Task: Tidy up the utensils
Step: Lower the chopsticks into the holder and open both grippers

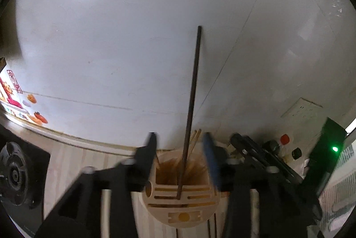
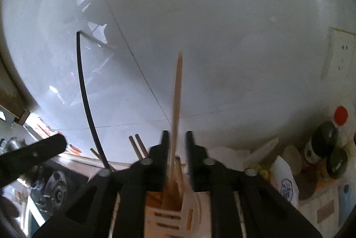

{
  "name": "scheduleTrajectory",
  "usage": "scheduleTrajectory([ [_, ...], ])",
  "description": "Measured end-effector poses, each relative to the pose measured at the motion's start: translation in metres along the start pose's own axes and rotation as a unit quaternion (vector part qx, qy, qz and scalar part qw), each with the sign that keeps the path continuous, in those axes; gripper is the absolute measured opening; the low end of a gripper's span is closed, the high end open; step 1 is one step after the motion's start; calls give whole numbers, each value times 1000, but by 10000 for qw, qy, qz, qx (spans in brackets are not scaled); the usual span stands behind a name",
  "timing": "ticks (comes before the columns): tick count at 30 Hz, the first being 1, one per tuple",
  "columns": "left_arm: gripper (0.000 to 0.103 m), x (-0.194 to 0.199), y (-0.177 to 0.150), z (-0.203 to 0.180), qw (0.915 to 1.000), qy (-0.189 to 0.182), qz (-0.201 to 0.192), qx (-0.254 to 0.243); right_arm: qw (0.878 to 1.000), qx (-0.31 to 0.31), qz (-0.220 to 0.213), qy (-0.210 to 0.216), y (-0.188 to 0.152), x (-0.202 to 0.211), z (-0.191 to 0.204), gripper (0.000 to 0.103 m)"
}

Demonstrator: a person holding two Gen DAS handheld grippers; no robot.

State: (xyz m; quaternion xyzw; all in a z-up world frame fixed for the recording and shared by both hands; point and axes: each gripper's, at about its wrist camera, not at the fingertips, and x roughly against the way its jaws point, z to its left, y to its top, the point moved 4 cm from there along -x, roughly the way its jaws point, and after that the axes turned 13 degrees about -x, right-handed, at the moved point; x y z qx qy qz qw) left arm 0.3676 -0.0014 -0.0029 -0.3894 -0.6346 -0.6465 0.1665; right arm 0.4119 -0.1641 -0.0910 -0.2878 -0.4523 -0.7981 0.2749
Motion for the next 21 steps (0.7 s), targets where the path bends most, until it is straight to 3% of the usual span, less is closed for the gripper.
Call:
scheduleTrajectory([
  [10, 42, -42, 24, -10, 9965, 622, 8, -553, 9981, -586, -77, -146, -8, 33, -50, 26],
  [11, 29, -46, 27, -10, 9956, 705, -12, -620, 9980, -599, -64, -164, -9, 34, -56, 26],
  [12, 6, -49, 29, -12, 9949, 737, -34, -692, 9978, -623, -43, -211, -12, 34, -59, 26],
  [21, 3, -26, 37, -15, 9934, 697, -494, -761, 9955, -846, -187, -386, -11, 39, -80, 26],
])
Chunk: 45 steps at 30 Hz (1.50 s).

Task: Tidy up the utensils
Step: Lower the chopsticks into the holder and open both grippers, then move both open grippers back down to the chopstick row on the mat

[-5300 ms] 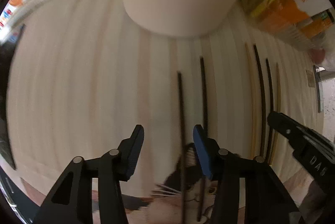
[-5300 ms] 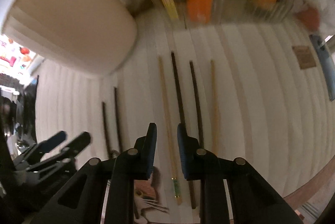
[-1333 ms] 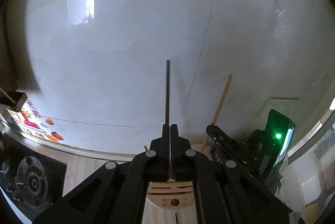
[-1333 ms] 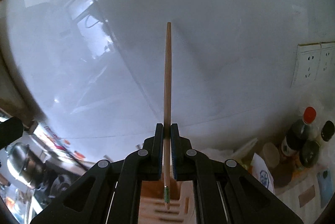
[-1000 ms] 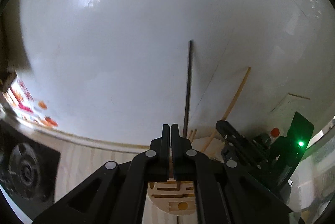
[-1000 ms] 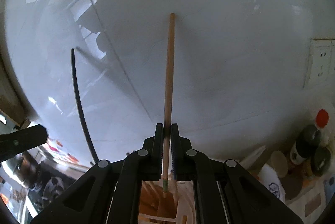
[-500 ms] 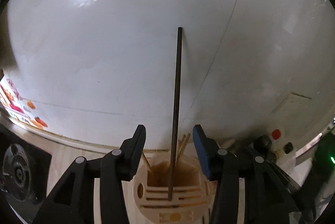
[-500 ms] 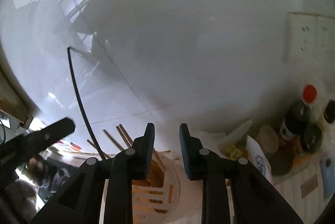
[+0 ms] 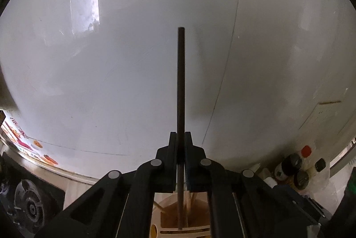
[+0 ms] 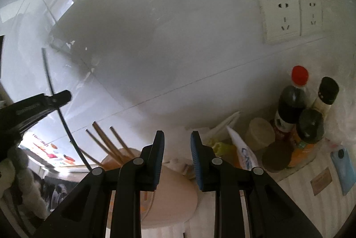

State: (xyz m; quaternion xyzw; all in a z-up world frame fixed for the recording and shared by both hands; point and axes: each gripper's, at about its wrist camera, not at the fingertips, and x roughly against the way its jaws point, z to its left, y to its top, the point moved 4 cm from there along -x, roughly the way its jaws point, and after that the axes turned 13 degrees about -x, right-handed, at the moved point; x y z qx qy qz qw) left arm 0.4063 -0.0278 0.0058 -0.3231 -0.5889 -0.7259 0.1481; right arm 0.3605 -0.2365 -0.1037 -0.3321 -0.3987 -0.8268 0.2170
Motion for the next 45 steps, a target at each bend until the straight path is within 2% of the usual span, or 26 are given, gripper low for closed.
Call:
scheduleTrajectory([
  [4, 3, 0, 2, -2, 10000, -29, 55, 19, 9999, -100, -56, -1, 4, 0, -6, 26],
  [10, 6, 3, -17, -1, 9990, -279, 307, 147, 9999, -93, -39, 23, 2, 6, -6, 26],
  [16, 11, 23, -32, 0, 9979, -184, 603, 125, 9999, -132, 70, 30, 0, 14, -13, 26],
  [17, 22, 30, -36, 1, 9981, -133, 591, 145, 9999, -136, 103, 21, -1, 16, -15, 26],
  [18, 49, 36, -41, 1, 9983, -80, 559, 167, 9999, -127, 114, -7, -2, 18, -17, 26],
  [19, 64, 44, -47, 2, 9985, 16, 513, 187, 9999, -109, 120, -37, -3, 21, -20, 26],
  [20, 92, 50, -55, 3, 9986, 104, 465, 220, 9998, -115, 156, -79, -6, 24, -24, 26],
  [21, 99, 56, -62, 5, 9987, 146, 414, 274, 9996, -130, 205, -145, -9, 27, -29, 27],
  [23, 99, 67, -81, 7, 9984, 205, 389, 350, 9991, -199, 324, -187, -17, 32, -40, 33],
  [24, 103, 69, -90, 8, 9980, 266, 451, 349, 9988, -217, 366, -242, -22, 36, -45, 34],
  [27, 103, 74, -122, 3, 9966, 406, 650, 305, 9978, -254, 520, -321, -38, 44, -62, 36],
  [29, 103, 72, -148, -2, 9947, 444, 868, 338, 9968, -228, 615, -456, -53, 49, -74, 40],
  [35, 103, 55, -219, -16, 9834, 449, 1689, 495, 9927, -231, 928, -739, -94, 51, -109, 41],
  [38, 103, 53, -231, -17, 9815, 581, 1734, 569, 9880, -299, 1194, -931, -118, 43, -127, 41],
  [43, 100, 50, -237, -19, 9786, 541, 1846, 736, 9777, -347, 1625, -1282, -153, 31, -154, 41],
  [45, 87, 52, -217, -12, 9822, 624, 1577, 803, 9746, -388, 1768, -1320, -162, 28, -160, 41],
])
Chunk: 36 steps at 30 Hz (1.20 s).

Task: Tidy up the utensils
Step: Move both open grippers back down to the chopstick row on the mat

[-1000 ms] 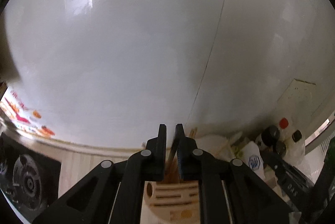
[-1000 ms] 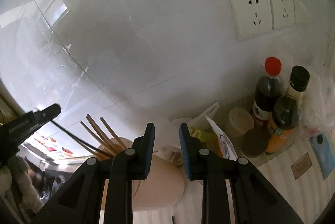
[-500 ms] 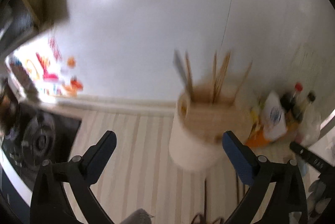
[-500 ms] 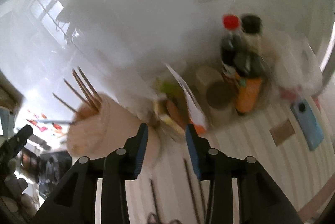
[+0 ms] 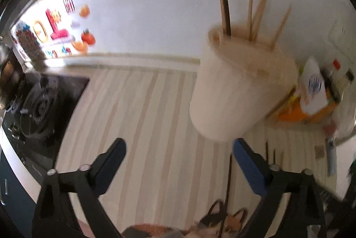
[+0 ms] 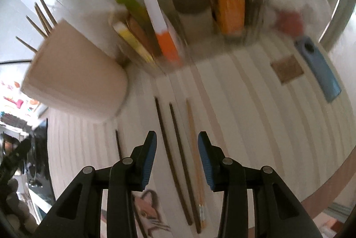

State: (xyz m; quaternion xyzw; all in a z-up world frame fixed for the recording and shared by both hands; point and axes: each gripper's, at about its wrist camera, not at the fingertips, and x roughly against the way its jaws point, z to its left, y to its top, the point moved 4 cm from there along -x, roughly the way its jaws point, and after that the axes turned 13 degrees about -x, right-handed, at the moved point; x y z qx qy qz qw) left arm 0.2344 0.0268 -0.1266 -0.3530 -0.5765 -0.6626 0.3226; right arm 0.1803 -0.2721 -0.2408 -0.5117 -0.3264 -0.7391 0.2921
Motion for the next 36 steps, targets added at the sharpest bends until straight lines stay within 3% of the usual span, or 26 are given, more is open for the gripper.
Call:
scheduleTrajectory([
  [4, 81, 24, 52, 9, 9979, 6, -642, 116, 9998, -55, 198, -49, -1, -8, 0, 41],
  [8, 73, 39, 103, 11, 9937, 135, -1109, -14, 9999, -92, 28, -78, 24, -6, 28, 41],
  [10, 71, 38, 116, 11, 9931, 193, -1151, -93, 9993, 85, -183, -327, 37, 1, 47, 41],
  [12, 55, 32, 126, 9, 9934, 202, -1113, -173, 9931, 483, -476, -956, 50, 6, 69, 41],
  [13, 50, 28, 130, 8, 9938, 186, -1074, -211, 9908, 592, -549, -1088, 55, 7, 78, 41],
  [15, 23, 19, 136, 5, 9949, 141, -969, -254, 9873, 759, -663, -1228, 64, 10, 93, 46],
  [17, 7, 10, 140, 3, 9958, 62, -875, -265, 9849, 855, -736, -1312, 69, 12, 103, 55],
  [23, 4, 20, 157, 2, 9941, -128, -1036, -283, 9854, 860, -818, -1218, 77, 21, 117, 55],
  [36, 2, 46, 202, -29, 9921, -503, -819, -808, 9907, 403, -917, -926, 101, 33, 117, 55],
])
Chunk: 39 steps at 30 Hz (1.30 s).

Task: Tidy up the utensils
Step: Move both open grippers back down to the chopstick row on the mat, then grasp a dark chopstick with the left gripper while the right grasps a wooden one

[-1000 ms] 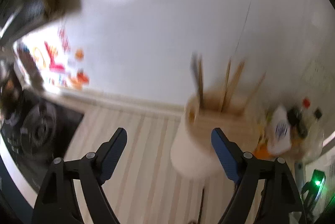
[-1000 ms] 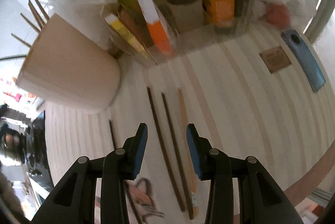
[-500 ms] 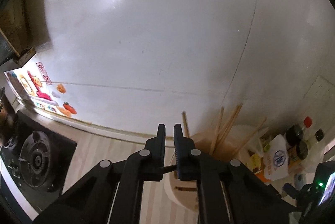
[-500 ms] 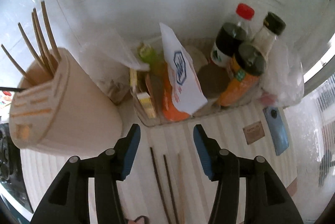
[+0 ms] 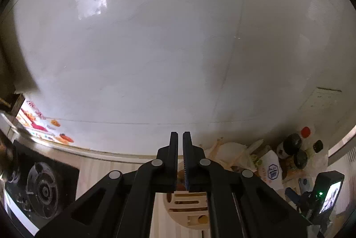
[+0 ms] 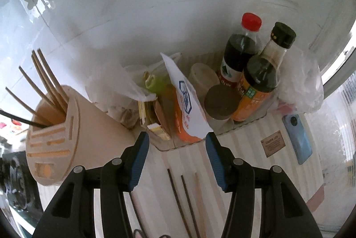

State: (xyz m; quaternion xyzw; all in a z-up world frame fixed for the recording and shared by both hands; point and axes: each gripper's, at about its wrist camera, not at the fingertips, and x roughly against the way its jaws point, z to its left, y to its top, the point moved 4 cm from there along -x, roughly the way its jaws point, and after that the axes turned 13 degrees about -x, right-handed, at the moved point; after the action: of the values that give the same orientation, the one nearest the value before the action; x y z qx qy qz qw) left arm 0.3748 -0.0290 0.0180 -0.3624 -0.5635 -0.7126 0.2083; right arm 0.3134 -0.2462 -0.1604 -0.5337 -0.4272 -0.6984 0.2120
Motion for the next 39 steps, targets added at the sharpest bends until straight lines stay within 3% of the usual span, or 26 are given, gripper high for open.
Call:
scheduleTrajectory([
  [5, 3, 1, 6, -5, 10000, -19, -80, -47, 9999, -81, -24, 69, 4, 2, 0, 55],
  [10, 17, 9, -10, -4, 9994, 309, -82, -114, 9999, -73, -31, 134, 2, 3, -3, 55],
  [11, 34, 10, -22, -5, 9992, 370, -67, -136, 9999, -67, -29, 144, 0, 4, -4, 55],
  [12, 60, 12, -32, -6, 9990, 422, -66, -118, 9999, -56, -25, 155, -2, 4, -7, 55],
  [14, 86, 14, -62, -10, 9985, 540, -84, -49, 9998, -52, 18, 194, -9, 3, -17, 59],
  [17, 90, 6, -109, -22, 9984, 547, 116, -50, 9991, -16, 269, 329, -29, -3, -38, 60],
  [20, 92, -19, -159, -41, 9972, 256, 707, -22, 9964, 122, 700, 454, -56, -16, -55, 60],
  [24, 92, -56, -221, -70, 9887, 0, 1497, 9, 9901, 338, 1291, 446, -97, -38, -70, 59],
  [26, 92, -76, -248, -86, 9805, -128, 1963, 20, 9874, 386, 1499, 340, -115, -51, -76, 49],
  [29, 89, -106, -283, -108, 9680, -368, 2481, 79, 9835, 343, 1753, 293, -135, -66, -85, 40],
  [31, 76, -119, -296, -118, 9617, -441, 2704, 71, 9833, 300, 1787, 166, -142, -72, -93, 40],
  [33, 54, -130, -304, -125, 9572, -479, 2854, 22, 9840, 208, 1771, 27, -145, -79, -102, 40],
  [34, 47, -134, -307, -128, 9558, -450, 2907, -25, 9837, 167, 1790, -1, -146, -81, -105, 40],
  [37, 15, -141, -311, -133, 9551, -415, 2930, -136, 9831, 94, 1829, -74, -149, -91, -112, 40],
  [39, 5, -142, -309, -136, 9570, -308, 2872, -280, 9822, 103, 1875, -67, -152, -100, -113, 40],
])
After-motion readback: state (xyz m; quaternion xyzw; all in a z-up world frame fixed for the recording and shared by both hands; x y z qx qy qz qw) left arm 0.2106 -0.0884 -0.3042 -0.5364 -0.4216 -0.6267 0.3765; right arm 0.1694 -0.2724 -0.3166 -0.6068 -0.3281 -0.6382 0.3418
